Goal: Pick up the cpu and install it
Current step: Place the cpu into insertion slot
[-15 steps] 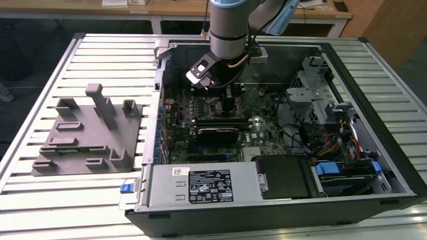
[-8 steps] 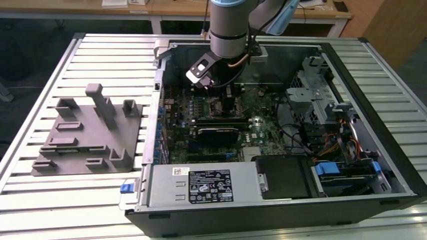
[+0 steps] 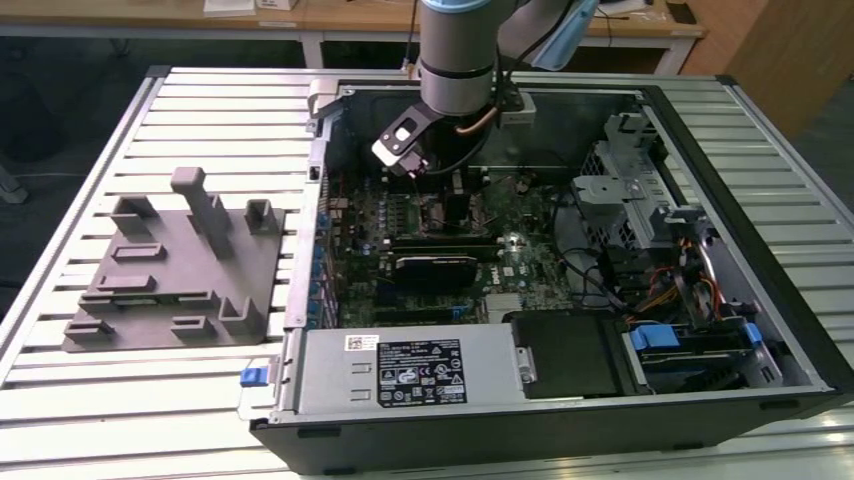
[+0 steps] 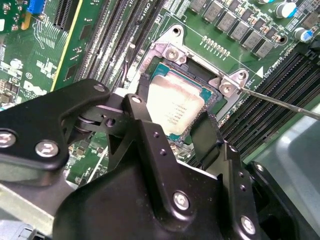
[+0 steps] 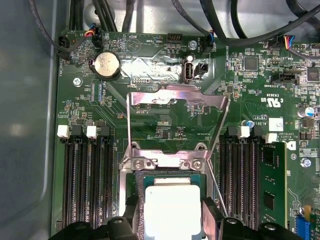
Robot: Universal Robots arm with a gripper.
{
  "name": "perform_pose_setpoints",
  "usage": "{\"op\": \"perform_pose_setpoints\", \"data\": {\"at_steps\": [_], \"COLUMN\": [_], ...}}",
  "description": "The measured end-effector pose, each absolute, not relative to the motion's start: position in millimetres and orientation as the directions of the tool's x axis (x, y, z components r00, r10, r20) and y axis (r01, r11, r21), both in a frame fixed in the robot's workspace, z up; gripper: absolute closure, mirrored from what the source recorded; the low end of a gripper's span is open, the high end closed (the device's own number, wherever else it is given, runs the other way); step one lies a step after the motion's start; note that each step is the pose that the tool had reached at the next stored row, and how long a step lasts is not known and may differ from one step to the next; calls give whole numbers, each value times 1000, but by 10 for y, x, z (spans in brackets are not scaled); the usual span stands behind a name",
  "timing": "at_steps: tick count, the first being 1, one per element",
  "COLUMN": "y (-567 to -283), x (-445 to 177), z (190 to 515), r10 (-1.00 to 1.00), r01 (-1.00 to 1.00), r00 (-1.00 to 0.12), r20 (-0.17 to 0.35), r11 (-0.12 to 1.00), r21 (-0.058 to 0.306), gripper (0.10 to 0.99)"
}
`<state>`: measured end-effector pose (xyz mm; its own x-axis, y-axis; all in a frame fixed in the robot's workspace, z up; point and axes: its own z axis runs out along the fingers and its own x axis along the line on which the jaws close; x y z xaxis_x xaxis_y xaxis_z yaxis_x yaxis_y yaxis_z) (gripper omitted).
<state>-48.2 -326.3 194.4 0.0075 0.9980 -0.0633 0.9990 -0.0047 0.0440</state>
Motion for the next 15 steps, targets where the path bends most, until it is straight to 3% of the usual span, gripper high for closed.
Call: {"op": "perform_pose_setpoints", "data": {"at_steps": [1, 2, 15], "y": [-3263, -3263, -3263], "x": [-482, -482, -475], "z": [1946, 1946, 1949], "r10": [998, 998, 998], "r01": [999, 999, 999], "r00": [7, 7, 8], "r20": [-64, -64, -63], "r11": [-5, -5, -5], "r21": [44, 44, 44], "gripper": [486, 549, 557]}}
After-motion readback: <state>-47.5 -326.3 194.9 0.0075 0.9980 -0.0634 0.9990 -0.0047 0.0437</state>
